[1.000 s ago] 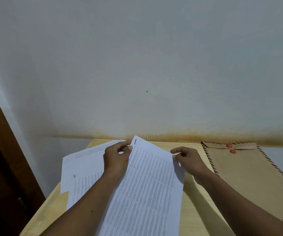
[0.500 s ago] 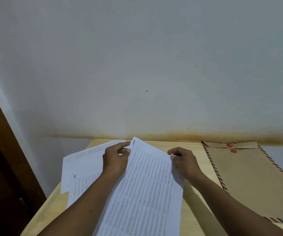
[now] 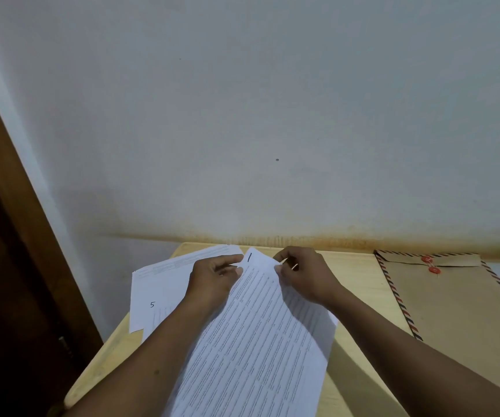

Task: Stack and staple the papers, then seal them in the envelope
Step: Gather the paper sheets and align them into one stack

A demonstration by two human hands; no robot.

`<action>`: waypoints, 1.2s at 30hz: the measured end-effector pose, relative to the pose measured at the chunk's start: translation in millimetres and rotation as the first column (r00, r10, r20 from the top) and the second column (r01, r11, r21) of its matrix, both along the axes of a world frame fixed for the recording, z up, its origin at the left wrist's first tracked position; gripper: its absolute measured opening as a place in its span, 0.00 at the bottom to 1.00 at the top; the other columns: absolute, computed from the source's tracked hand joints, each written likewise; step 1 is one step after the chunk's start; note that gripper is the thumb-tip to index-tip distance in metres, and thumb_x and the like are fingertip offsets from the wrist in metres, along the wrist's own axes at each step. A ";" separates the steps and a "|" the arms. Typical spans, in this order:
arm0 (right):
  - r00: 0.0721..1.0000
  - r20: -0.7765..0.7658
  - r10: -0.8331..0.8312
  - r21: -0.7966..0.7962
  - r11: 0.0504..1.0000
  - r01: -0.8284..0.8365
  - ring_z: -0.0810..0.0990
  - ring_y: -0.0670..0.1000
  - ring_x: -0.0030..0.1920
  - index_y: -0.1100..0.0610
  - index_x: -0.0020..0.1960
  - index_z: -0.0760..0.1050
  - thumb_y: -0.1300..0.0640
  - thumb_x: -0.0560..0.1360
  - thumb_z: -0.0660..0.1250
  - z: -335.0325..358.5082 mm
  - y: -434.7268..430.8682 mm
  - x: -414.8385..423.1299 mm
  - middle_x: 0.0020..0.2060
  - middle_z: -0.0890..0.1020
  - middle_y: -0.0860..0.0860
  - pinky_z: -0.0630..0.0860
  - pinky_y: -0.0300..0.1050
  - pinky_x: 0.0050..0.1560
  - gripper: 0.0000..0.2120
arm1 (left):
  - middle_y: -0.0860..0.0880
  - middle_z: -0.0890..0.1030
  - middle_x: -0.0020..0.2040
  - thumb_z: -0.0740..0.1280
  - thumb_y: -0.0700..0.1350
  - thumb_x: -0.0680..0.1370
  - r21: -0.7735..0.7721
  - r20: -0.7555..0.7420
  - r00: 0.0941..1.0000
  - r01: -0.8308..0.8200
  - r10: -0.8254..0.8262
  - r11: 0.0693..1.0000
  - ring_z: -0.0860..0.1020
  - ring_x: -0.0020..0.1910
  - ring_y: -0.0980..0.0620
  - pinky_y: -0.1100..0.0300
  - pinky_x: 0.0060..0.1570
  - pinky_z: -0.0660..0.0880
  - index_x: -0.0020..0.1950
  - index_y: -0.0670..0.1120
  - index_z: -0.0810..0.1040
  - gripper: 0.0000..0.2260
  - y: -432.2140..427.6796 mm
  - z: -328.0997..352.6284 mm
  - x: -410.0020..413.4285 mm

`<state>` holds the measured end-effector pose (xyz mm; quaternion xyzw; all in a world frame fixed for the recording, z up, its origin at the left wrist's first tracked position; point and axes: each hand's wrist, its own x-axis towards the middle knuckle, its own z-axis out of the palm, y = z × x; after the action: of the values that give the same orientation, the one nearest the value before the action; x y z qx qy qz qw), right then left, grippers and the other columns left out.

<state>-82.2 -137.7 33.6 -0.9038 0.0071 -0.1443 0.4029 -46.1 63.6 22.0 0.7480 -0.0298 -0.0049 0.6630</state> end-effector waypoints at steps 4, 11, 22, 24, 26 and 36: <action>0.999 0.019 0.042 0.009 0.999 -0.042 0.79 0.42 0.34 0.52 0.50 0.83 0.59 0.75 0.69 11.6 4.8 5.8 0.30 0.80 0.44 0.75 0.38 0.40 0.06 | 0.44 0.88 0.47 0.74 0.36 0.77 -0.017 -0.010 1.000 0.020 -0.020 1.000 0.85 0.51 0.49 0.59 0.58 0.78 0.51 0.51 0.87 0.10 11.8 9.3 1.3; 0.960 -0.214 0.182 0.037 0.983 -0.178 0.77 0.43 0.25 0.56 0.51 0.82 0.61 0.77 0.68 16.3 24.4 -2.0 0.27 0.81 0.51 0.75 0.39 0.33 0.05 | 0.42 0.85 0.44 0.75 0.38 0.76 0.204 -0.167 0.980 0.138 -0.105 0.969 0.78 0.42 0.45 0.60 0.47 0.79 0.52 0.49 0.87 0.08 47.5 3.6 1.5; 0.946 -0.270 0.178 0.029 0.984 -0.177 0.78 0.40 0.35 0.51 0.43 0.83 0.58 0.75 0.67 -54.6 70.1 -19.2 0.33 0.82 0.43 0.75 0.34 0.41 0.06 | 0.38 0.87 0.49 0.74 0.31 0.75 0.142 -0.228 0.964 0.171 -0.136 0.975 0.84 0.52 0.49 0.56 0.65 0.76 0.52 0.42 0.87 0.09 105.5 -41.6 -26.7; 0.957 -0.262 0.123 -0.049 0.989 -0.140 0.81 0.45 0.42 0.52 0.45 0.83 0.60 0.74 0.66 -57.4 65.9 -16.2 0.39 0.84 0.45 0.78 0.40 0.47 0.08 | 0.35 0.86 0.50 0.73 0.30 0.75 0.119 -0.252 0.955 0.189 -0.154 0.975 0.84 0.51 0.46 0.55 0.64 0.76 0.51 0.42 0.87 0.09 117.0 -42.2 -26.1; 0.958 -0.279 0.067 -0.158 0.981 -0.115 0.81 0.49 0.50 0.53 0.51 0.82 0.57 0.73 0.67 -60.6 61.0 -14.6 0.47 0.83 0.47 0.78 0.44 0.53 0.08 | 0.32 0.85 0.50 0.73 0.28 0.75 0.070 -0.292 0.941 0.200 -0.171 0.977 0.84 0.54 0.40 0.51 0.66 0.76 0.47 0.41 0.88 0.10 127.9 -46.3 -23.3; 0.955 -0.261 -0.140 -0.452 0.892 0.007 0.70 0.54 0.66 0.48 0.69 0.69 0.42 0.72 0.72 -65.1 57.7 -12.4 0.64 0.76 0.48 0.68 0.52 0.61 0.29 | 0.32 0.85 0.49 0.72 0.30 0.76 0.070 -0.249 0.947 0.227 -0.204 0.971 0.84 0.53 0.45 0.57 0.62 0.76 0.52 0.42 0.87 0.10 117.1 -46.5 -22.1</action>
<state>-94.6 -80.0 -31.5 -0.9822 0.0668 -0.0251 0.1738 -68.3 180.7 -24.5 0.7658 -0.0308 -0.1693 0.6197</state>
